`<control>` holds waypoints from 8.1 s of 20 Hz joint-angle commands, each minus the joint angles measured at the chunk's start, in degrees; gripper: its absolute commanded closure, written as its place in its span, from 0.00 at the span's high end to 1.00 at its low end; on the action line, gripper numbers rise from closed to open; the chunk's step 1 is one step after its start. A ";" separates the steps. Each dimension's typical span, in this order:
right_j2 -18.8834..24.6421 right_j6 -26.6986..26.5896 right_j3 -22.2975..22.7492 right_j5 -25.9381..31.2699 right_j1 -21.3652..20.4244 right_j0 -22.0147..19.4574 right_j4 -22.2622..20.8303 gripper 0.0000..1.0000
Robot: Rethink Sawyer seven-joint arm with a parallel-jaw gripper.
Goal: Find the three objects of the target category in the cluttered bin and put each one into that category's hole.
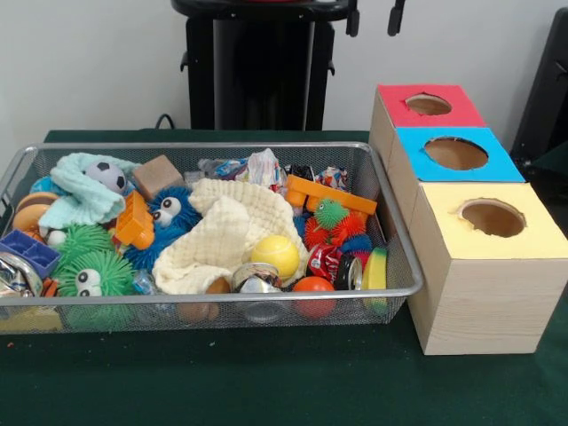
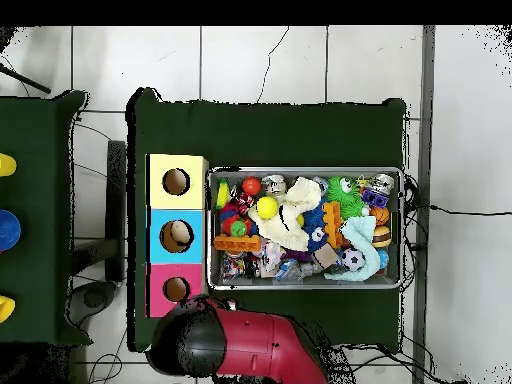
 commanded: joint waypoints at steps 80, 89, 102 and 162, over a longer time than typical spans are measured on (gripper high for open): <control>8.30 -5.05 -16.20 8.23 16.49 -10.97 -13.04 1.00; 8.47 -2.01 -19.69 5.73 19.93 -10.70 -16.65 1.00; 8.91 -2.62 -23.07 6.52 22.28 -11.94 -17.65 1.00; 13.27 -5.74 -24.98 5.75 26.01 -22.55 -26.24 1.00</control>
